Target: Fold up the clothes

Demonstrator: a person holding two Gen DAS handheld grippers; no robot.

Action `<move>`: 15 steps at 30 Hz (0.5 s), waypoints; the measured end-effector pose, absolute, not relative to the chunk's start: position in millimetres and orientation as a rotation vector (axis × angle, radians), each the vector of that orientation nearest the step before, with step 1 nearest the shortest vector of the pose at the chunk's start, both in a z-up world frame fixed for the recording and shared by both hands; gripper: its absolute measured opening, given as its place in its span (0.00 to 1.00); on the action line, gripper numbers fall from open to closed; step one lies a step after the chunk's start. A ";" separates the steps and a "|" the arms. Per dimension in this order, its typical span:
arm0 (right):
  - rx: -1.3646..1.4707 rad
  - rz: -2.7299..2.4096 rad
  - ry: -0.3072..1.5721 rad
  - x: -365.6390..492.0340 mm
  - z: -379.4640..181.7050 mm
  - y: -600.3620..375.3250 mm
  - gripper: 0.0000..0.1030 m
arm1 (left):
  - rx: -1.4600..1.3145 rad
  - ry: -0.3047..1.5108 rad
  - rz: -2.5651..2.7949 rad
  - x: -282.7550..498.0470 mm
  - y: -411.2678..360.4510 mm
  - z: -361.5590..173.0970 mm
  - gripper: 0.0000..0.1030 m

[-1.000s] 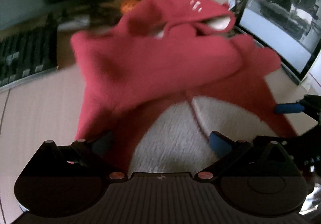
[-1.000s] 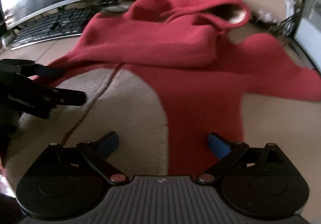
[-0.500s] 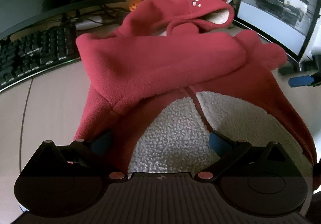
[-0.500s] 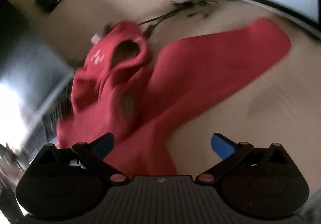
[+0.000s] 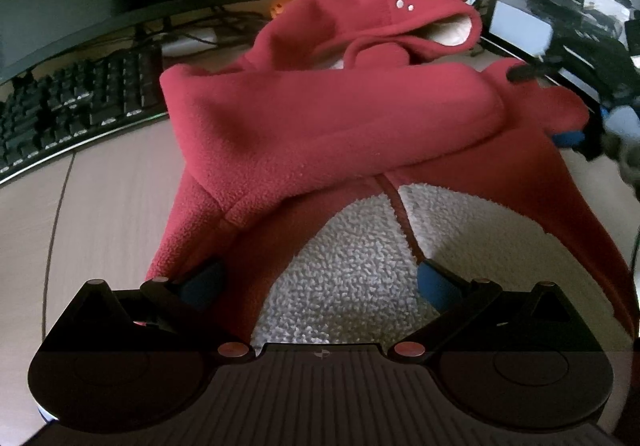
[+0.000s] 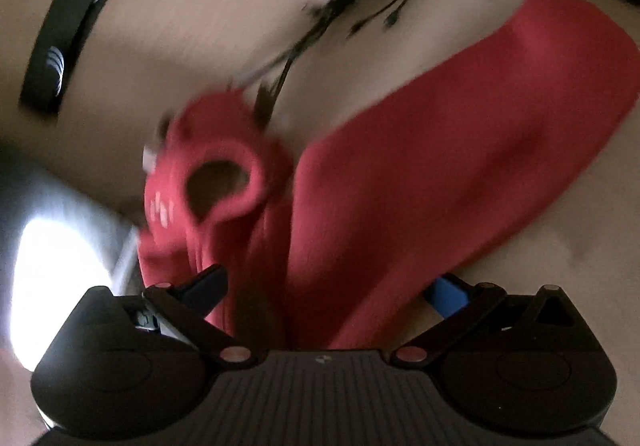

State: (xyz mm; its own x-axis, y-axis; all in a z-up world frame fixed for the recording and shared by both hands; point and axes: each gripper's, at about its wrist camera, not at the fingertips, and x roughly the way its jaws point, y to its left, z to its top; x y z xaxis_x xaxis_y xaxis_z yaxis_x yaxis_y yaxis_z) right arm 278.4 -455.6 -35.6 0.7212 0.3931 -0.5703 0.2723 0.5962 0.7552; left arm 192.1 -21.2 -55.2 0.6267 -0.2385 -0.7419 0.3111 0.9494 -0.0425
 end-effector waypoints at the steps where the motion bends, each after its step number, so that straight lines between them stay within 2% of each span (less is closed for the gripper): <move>1: 1.012 0.082 0.773 281.7 -39.4 -464.2 1.00 | 0.093 0.838 -0.313 192.2 -21.6 -55.2 1.00; 5: 1.209 0.153 0.665 285.1 -51.6 -487.3 0.99 | 0.092 0.848 -0.295 193.5 -23.4 -54.8 1.00; 7: 1.202 0.203 0.618 283.3 -44.5 -487.4 0.92 | 0.090 0.858 -0.283 195.1 -25.0 -54.3 1.00; 10: 1.138 0.304 0.560 279.0 -23.5 -479.2 0.86 | 0.088 0.873 -0.266 196.8 -26.8 -53.1 1.00; 15: 0.884 0.479 0.511 277.9 31.6 -427.0 0.88 | 0.075 0.876 -0.251 193.3 -26.2 -51.3 1.00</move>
State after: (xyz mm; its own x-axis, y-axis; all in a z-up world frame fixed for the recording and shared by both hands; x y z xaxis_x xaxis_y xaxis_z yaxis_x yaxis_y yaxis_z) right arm 277.9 -427.0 31.6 0.7799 0.5863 -0.2191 -0.1805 0.5458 0.8182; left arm 193.3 -26.2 -51.3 0.6130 -0.1872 -0.7676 0.2483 0.9680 -0.0378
